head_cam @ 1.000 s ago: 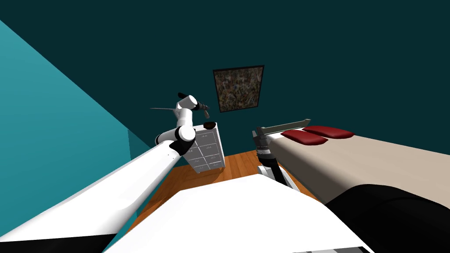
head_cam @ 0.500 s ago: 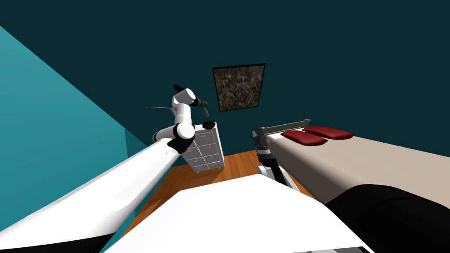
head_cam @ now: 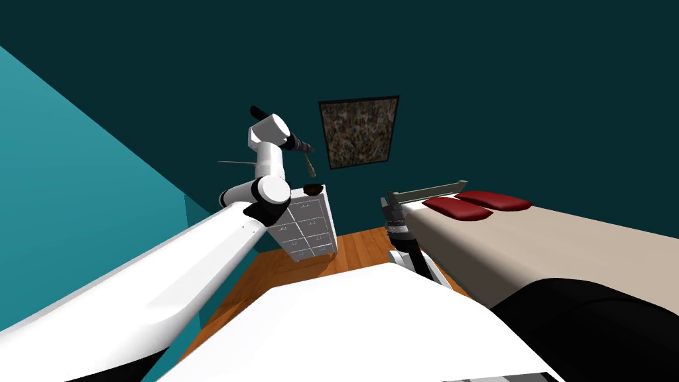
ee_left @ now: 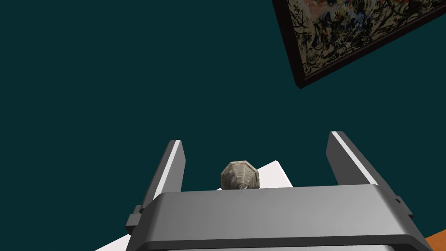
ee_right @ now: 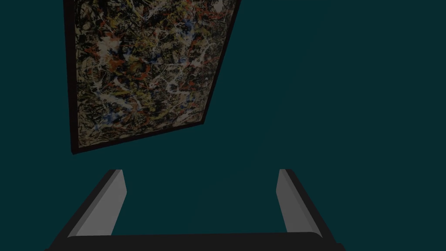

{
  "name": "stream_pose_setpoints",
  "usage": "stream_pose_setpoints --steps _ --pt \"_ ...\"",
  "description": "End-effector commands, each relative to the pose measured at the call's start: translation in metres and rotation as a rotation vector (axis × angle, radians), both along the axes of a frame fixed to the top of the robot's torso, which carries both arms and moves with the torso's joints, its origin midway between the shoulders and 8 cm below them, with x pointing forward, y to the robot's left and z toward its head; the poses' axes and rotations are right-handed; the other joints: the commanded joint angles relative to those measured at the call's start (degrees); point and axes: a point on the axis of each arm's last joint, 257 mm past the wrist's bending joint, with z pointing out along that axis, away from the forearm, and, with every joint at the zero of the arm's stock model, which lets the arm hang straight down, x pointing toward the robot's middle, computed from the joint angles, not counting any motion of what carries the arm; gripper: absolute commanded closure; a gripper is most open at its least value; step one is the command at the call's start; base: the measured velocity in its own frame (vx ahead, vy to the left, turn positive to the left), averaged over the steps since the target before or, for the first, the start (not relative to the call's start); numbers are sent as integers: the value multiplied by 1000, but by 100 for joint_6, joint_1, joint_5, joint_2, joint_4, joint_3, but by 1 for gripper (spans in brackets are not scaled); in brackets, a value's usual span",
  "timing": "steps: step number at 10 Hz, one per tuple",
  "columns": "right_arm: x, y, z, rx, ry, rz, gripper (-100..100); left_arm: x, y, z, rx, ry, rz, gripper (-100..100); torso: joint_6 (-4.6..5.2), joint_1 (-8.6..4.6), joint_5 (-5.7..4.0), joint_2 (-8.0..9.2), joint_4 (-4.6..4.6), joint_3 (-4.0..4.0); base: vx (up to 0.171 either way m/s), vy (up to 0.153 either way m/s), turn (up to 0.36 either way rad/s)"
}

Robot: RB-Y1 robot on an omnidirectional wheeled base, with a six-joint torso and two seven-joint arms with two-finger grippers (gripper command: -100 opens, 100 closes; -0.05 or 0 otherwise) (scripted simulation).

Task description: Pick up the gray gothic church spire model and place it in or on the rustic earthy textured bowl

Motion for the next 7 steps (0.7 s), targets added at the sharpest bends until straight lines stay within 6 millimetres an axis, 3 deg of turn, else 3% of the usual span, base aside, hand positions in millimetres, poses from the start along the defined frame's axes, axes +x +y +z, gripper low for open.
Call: stream_pose_setpoints --steps 1,2,7 --pt "0 0 0 0 0 0 0 0 0 0 0 0 0 -100 0 0 0 0 0 0 5 -16 0" --pt "0 0 0 0 0 0 0 -1 0 1 0 1 0 0 -1 10 3 0 -1 -1 0 0 0" --pt "0 0 0 0 0 0 0 -1 0 0 0 1 -1 0 -1 20 6 0 -1 -1 0 0 0"
